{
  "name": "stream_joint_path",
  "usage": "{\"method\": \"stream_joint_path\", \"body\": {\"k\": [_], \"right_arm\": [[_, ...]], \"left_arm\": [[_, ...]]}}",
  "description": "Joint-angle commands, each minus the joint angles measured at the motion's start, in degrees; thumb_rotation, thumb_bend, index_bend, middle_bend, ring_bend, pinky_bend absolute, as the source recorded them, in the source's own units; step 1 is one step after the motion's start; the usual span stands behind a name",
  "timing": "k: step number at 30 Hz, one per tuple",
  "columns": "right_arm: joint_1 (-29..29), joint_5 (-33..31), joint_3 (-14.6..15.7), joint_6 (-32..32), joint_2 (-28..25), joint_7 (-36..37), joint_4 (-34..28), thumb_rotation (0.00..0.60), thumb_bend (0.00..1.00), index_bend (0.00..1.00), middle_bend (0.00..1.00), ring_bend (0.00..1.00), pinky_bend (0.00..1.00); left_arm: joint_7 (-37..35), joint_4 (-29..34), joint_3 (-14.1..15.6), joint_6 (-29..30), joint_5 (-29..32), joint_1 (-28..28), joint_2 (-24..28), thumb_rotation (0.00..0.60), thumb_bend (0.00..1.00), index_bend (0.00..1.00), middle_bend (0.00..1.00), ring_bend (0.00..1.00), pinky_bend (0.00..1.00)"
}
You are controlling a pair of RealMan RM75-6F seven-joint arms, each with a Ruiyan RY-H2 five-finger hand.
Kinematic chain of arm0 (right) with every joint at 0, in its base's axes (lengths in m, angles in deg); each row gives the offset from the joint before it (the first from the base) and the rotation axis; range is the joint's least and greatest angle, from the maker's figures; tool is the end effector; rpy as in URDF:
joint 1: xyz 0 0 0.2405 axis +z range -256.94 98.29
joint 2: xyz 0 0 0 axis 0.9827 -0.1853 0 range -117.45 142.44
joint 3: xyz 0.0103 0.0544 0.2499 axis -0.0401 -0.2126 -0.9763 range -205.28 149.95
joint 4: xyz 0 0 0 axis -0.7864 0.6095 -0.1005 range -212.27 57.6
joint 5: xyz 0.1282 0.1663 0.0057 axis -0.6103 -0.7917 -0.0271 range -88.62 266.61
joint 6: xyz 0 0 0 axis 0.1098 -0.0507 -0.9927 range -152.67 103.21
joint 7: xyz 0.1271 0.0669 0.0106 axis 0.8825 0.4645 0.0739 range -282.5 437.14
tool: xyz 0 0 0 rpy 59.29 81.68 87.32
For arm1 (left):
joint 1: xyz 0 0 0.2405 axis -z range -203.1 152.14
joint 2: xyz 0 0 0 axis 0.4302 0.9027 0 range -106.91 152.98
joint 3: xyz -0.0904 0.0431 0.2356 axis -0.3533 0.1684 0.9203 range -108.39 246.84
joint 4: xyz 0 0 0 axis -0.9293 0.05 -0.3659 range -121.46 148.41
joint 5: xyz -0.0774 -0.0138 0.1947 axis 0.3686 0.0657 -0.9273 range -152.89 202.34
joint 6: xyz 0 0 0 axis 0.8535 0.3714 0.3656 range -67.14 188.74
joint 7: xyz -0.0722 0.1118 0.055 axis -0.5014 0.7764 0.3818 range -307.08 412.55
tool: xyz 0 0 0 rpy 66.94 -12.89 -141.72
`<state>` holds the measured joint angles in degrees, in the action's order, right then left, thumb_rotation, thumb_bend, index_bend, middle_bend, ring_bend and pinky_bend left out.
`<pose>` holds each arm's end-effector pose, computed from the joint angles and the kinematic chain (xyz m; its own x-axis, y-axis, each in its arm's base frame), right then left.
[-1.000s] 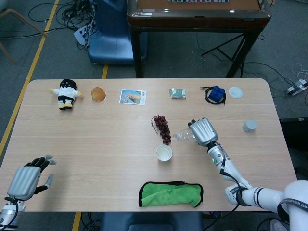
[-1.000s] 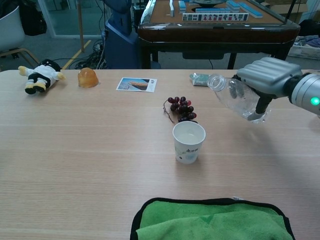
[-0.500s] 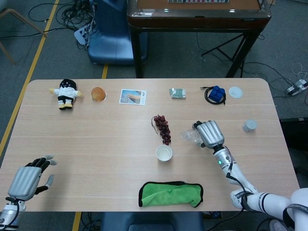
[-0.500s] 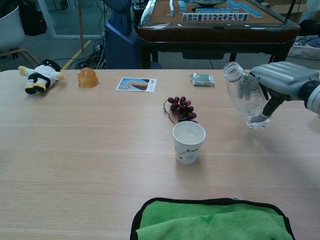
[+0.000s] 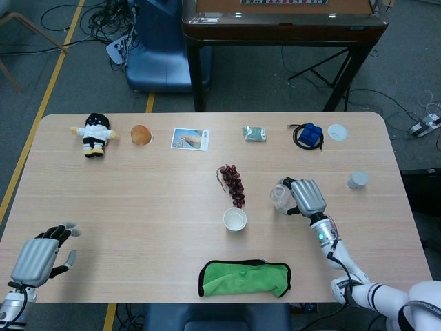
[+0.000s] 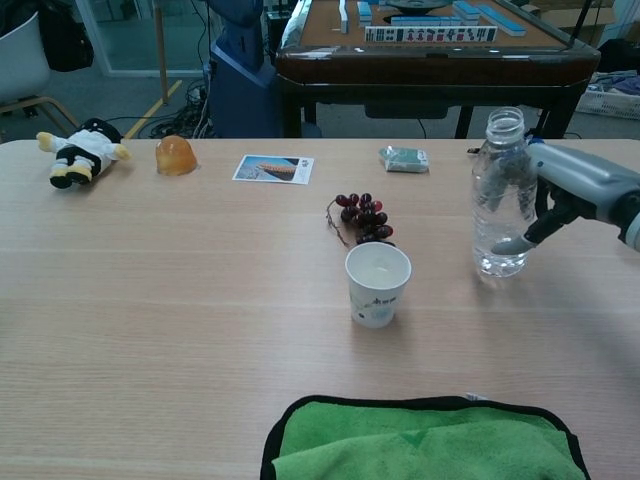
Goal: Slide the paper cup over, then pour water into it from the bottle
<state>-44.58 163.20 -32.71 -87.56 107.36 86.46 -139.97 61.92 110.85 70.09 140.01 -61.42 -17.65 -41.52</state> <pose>-0.2420 -0.3419 -0.0110 0.2410 -0.2090 0.9478 -0.9559 -0.2200 0.1946 -0.2929 0.1792 0.1263 0.4636 0.1481 0.8736 0.8860 -0.0854 -0.4557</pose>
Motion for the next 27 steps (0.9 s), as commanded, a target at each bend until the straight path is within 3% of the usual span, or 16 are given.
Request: {"method": "stream_joint_path", "body": {"k": [1, 11, 20, 27], "right_arm": [[-1.5, 2.7, -0.2, -1.0, 3.2, 7.7, 5.3, 0.600, 0.06, 0.62, 0.67, 0.58, 0.60], [-2.4, 5.3, -1.4, -2.5, 8.7, 20.2, 14.6, 0.600, 0.05, 0.62, 0.67, 0.58, 0.60], [-2.6, 6.5, -1.6, -1.8, 12.1, 27.1, 20.2, 0.600, 0.02, 0.62, 0.67, 0.58, 0.60], [-2.5, 6.7, -1.4, 1.2, 12.3, 30.3, 21.0, 0.600, 0.00, 0.61, 0.57, 0.50, 0.60]], "left_arm": [[0.0, -0.1, 0.0, -0.1, 0.2, 0.0, 0.0, 0.600, 0.40, 0.35, 0.23, 0.27, 0.43], [-0.3, -0.4, -0.3, -0.3, 1.0, 0.0, -0.2, 0.600, 0.40, 0.35, 0.23, 0.27, 0.43], [-0.4, -0.2, -0.3, -0.3, 1.1, -0.1, -0.2, 0.600, 0.40, 0.34, 0.23, 0.27, 0.43], [-0.6, 0.0, -0.3, 0.0, 1.1, -0.2, 0.2, 0.600, 0.40, 0.34, 0.23, 0.27, 0.43]]}}
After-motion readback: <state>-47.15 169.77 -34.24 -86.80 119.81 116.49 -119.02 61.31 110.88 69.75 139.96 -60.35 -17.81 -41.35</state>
